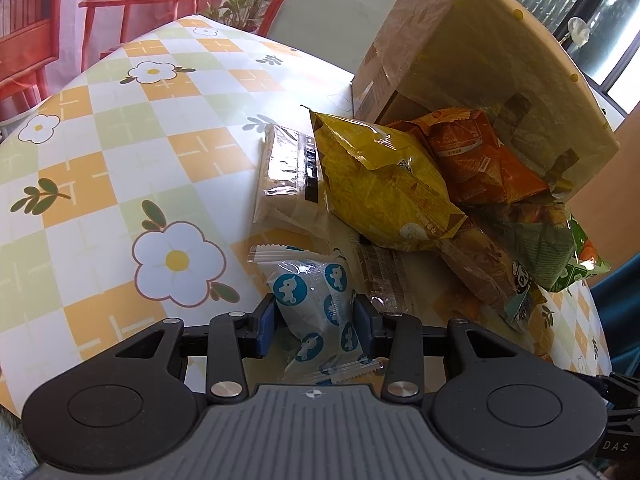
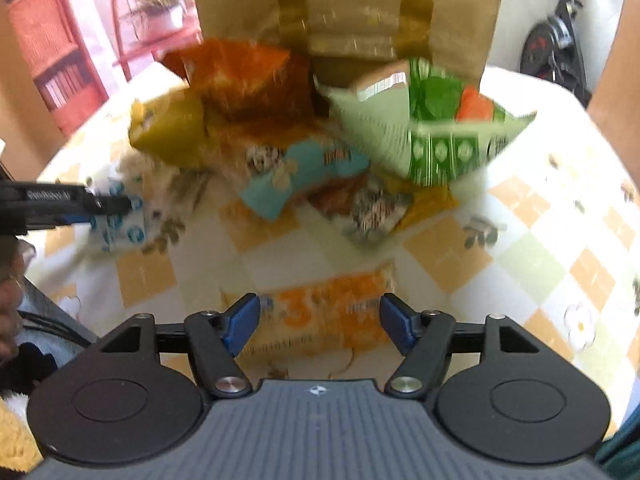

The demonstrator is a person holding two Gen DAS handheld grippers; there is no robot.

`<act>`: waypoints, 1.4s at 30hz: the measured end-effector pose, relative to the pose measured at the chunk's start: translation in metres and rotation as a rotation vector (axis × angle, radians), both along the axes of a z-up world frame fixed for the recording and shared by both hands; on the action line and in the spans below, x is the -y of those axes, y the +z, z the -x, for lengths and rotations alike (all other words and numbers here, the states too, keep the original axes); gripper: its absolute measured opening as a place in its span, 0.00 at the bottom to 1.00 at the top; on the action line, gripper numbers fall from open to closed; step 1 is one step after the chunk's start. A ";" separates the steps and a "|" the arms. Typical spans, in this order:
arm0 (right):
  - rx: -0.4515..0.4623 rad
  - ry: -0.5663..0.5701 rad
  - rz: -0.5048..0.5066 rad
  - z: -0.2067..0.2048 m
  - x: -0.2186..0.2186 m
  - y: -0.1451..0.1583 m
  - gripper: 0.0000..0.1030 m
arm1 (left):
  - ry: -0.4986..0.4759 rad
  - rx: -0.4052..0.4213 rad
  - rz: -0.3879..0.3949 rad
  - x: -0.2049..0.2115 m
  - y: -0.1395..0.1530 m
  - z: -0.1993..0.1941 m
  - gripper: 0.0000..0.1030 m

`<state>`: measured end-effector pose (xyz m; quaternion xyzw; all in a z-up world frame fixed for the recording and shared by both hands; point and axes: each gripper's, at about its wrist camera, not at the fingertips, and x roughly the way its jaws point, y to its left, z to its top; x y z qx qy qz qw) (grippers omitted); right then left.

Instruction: Organize snacks

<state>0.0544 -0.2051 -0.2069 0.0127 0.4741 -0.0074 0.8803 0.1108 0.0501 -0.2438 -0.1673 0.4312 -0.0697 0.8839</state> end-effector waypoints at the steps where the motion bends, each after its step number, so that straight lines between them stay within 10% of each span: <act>1: 0.010 -0.001 -0.001 0.001 -0.001 -0.003 0.78 | -0.001 0.001 -0.004 0.001 0.000 0.000 0.42; 9: 0.023 0.084 0.226 -0.005 -0.017 -0.021 0.76 | -0.003 0.007 -0.011 0.001 0.000 0.000 0.42; 15: -0.018 0.010 0.149 -0.004 0.001 -0.026 0.76 | -0.004 0.007 -0.009 0.001 0.000 0.001 0.42; 18: -0.002 0.002 0.096 -0.002 0.008 -0.024 0.52 | -0.004 0.007 -0.010 0.001 0.000 0.000 0.42; 22: 0.033 0.012 0.113 -0.004 0.012 -0.021 0.46 | -0.005 0.007 -0.012 0.001 0.000 0.000 0.42; 34: 0.113 -0.198 0.169 -0.043 0.050 -0.012 0.57 | -0.007 0.011 -0.021 0.003 0.000 0.001 0.42; 42: 0.207 0.001 0.115 -0.028 0.007 0.013 0.62 | -0.005 0.009 -0.024 0.003 0.001 0.001 0.42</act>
